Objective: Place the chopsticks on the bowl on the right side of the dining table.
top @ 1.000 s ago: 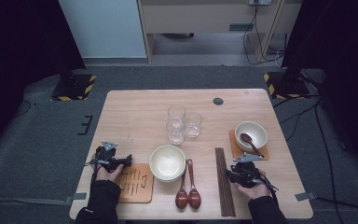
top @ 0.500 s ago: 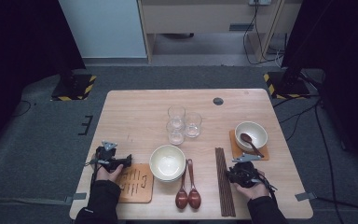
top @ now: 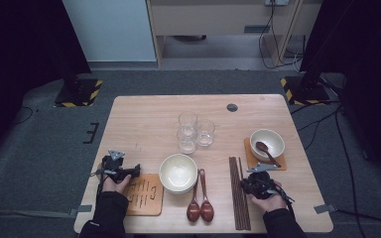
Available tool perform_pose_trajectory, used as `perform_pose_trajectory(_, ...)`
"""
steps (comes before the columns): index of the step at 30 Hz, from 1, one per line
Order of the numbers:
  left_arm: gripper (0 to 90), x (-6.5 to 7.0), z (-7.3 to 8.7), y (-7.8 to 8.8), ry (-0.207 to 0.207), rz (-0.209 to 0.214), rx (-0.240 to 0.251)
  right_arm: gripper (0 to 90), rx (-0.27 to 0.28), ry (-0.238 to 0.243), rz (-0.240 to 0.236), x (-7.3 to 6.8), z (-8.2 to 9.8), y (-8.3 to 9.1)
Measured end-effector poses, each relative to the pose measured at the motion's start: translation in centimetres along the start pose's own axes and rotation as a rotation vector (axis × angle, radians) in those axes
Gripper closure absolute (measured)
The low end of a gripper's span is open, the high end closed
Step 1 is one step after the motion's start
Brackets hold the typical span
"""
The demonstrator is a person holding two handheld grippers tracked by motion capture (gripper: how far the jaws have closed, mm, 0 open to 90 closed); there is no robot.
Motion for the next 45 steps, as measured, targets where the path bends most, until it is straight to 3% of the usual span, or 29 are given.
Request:
perform_pose_trajectory(20, 0.2, 0.0, 0.0, 0.0, 0.001, 0.0, 0.0, 84.6, -0.029, -0.045, 0.064, 1.4, 0.1, 0.3)
perform_pose_trajectory(26, 0.2, 0.0, 0.0, 0.0, 0.0, 0.0, 0.0, 84.8, -0.002, -0.048, 0.087, 1.8, -0.2, 0.3)
perform_pose_trajectory(37, 0.2, 0.0, 0.0, 0.0, 0.0, 0.0, 0.0, 81.7, -0.002, -0.035, 0.101, 1.7, -0.2, -0.2)
perform_pose_trajectory(45, 0.1, 0.0, 0.0, 0.0, 0.0, 0.0, 0.0, 76.5, 0.038, -0.05, 0.096, 1.8, -0.1, 0.9)
Point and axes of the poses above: each handheld gripper's, and its own axes: y roughly backward along the jaws, z roughly out of its underside, x roughly to its right, the point moved 3 cm from there along -y, roughly forward along the jaws, and after that the axes turned 7 degrees about x, right-handed, at the moved point
